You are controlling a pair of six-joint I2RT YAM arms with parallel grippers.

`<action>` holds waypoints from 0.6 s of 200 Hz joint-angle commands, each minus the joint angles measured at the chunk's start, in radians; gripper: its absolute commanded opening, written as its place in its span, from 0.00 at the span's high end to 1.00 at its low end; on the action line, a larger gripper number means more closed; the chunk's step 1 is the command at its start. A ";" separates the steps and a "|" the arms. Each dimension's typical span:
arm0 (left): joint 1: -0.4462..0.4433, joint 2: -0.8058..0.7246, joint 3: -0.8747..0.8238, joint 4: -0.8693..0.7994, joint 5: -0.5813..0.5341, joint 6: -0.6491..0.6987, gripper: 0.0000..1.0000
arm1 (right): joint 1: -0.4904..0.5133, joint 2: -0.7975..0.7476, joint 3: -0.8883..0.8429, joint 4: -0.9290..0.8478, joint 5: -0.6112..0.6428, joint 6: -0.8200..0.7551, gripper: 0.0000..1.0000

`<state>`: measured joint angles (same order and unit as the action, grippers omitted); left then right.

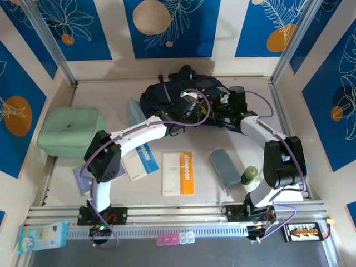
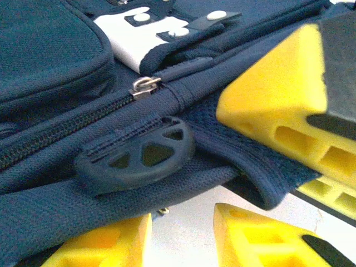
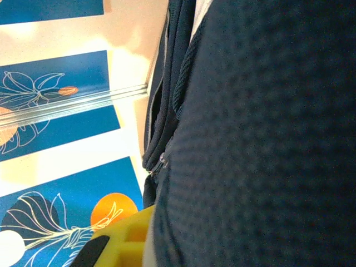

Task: Pack the student bag

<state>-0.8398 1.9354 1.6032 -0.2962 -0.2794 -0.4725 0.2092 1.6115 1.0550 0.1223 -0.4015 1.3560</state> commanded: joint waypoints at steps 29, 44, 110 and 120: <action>0.014 0.049 0.074 -0.031 -0.093 -0.009 0.71 | 0.015 -0.002 0.053 0.027 -0.132 0.025 0.95; 0.017 0.056 0.076 -0.029 -0.089 -0.007 0.81 | 0.015 -0.002 0.054 0.024 -0.132 0.026 0.95; 0.021 0.094 0.100 -0.037 -0.041 -0.002 0.78 | 0.015 -0.002 0.057 0.026 -0.134 0.033 0.95; 0.020 0.093 0.101 -0.034 -0.043 0.001 0.78 | 0.015 -0.004 0.056 0.027 -0.134 0.035 0.95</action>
<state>-0.8318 2.0026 1.6676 -0.3378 -0.3183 -0.4725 0.2073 1.6222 1.0603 0.1104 -0.4046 1.3643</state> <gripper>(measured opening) 0.214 0.075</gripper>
